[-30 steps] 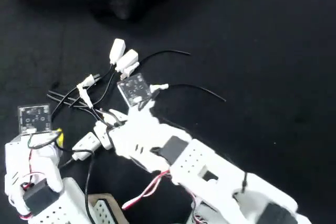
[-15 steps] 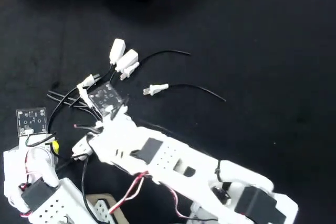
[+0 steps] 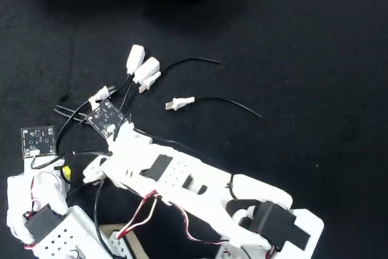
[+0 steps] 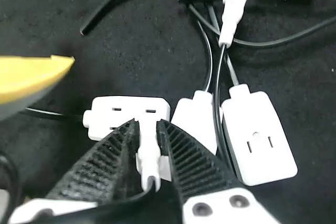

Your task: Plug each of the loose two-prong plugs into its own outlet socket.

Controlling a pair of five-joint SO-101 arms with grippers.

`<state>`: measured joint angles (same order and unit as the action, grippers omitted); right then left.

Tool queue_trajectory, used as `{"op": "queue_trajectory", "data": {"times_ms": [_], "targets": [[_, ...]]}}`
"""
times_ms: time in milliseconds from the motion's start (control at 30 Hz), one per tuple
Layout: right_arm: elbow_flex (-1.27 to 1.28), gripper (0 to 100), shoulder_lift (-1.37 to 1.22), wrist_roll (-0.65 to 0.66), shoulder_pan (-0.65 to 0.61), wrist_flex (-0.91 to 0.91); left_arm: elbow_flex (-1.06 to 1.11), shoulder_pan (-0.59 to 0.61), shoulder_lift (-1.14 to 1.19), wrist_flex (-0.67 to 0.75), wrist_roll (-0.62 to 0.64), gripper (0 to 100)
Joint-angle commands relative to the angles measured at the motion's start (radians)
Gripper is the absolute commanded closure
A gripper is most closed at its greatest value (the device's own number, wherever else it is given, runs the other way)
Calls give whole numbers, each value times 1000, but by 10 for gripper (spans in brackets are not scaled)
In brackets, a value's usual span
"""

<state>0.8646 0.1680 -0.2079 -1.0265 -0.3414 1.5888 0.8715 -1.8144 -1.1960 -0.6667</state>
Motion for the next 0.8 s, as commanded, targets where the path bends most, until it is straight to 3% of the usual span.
{"op": "queue_trajectory", "data": {"times_ms": [0,467,767], "targets": [[-81,986,-5,11,-11,20,8,12,-8,17,-2,686],[-283,986,-18,29,-8,-149,38,12,-8,14,32,686],[-384,986,-251,5,-8,-215,38,5,-8,20,32,686]]}}
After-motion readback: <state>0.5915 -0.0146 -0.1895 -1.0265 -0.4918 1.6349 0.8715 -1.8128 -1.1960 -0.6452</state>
